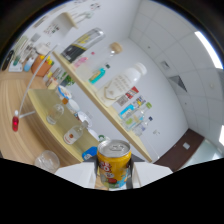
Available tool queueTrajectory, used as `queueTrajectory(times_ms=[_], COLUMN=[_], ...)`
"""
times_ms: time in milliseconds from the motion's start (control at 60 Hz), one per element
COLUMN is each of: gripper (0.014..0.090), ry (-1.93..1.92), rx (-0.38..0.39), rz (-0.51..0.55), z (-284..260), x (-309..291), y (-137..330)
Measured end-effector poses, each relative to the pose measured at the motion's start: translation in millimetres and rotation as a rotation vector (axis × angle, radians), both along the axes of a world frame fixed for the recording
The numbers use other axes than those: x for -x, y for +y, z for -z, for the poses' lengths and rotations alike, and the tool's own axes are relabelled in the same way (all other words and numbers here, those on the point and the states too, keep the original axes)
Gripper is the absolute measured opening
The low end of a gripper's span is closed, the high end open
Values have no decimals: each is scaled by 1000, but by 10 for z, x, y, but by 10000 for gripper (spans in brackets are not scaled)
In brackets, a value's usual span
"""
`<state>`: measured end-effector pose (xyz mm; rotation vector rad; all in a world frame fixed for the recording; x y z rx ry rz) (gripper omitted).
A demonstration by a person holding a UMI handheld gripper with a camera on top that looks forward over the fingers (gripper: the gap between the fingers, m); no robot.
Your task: Make me a cup of Vodka Sunrise.
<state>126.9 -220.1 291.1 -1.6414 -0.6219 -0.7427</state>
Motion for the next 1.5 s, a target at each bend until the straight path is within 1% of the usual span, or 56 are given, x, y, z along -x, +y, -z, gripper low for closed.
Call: queueTrajectory(times_ms=[133,217,333,467,733,967,1067,1283,1433,1467,1483,1500], gripper=[506,506,505,504,505,503,512,529,538,573,600,648], ry=[421,633,792,912,968,960,927,918,899,907,907,906], rx=[-65,-78,-65,-2,135,222,217,205,221,231,234,233], rz=[18,32,87,137,185,187,179,204,233,247,257,266], z=[-93,19,403,991,2000,2363,2371,2393,2443,2451,2450,2442], x=[-409,-691,-1092,-1393,-1575,-1479,-1477,-1499,-1528,-1534,-1546,-1561], y=[-103,-149,-176,-116,79,117,117,62,-12,-31,-44,-61])
